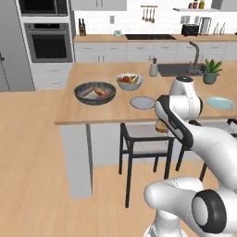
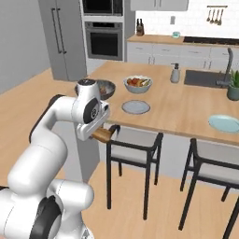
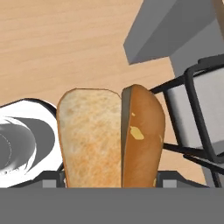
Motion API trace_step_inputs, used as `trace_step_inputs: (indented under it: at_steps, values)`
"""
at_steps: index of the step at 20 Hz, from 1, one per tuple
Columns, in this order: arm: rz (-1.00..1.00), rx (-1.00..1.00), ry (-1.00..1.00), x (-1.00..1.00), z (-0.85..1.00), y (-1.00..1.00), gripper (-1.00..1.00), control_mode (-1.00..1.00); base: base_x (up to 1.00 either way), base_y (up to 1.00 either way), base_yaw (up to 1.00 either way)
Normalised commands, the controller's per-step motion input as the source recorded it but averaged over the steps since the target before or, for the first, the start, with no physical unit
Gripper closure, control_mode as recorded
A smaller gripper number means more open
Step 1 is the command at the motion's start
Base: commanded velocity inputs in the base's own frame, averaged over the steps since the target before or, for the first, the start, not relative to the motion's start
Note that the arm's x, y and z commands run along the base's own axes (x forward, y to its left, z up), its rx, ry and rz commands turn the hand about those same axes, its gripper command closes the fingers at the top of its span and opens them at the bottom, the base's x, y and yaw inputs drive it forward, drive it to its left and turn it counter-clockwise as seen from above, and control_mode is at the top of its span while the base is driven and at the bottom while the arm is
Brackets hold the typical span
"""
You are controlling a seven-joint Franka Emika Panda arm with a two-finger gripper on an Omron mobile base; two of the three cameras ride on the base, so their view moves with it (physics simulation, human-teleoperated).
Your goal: Place one bun and one sausage from the bowl on each plate.
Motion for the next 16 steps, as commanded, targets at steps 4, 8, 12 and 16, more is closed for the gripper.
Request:
trace_step_inputs:
  at_steps: [4,8,12,16]
  values:
    - [0.0,0.0,0.0,0.0,0.0,0.0,1.0,1.0,0.23,-0.82,0.17]
    - [0.0,0.0,0.0,0.0,0.0,0.0,1.0,1.0,0.51,-0.01,-0.24]
    - [0.0,0.0,0.0,0.0,0.0,0.0,1.0,1.0,0.67,0.69,-0.38]
    - [0.0,0.0,0.0,0.0,0.0,0.0,1.0,1.0,0.53,0.78,-0.29]
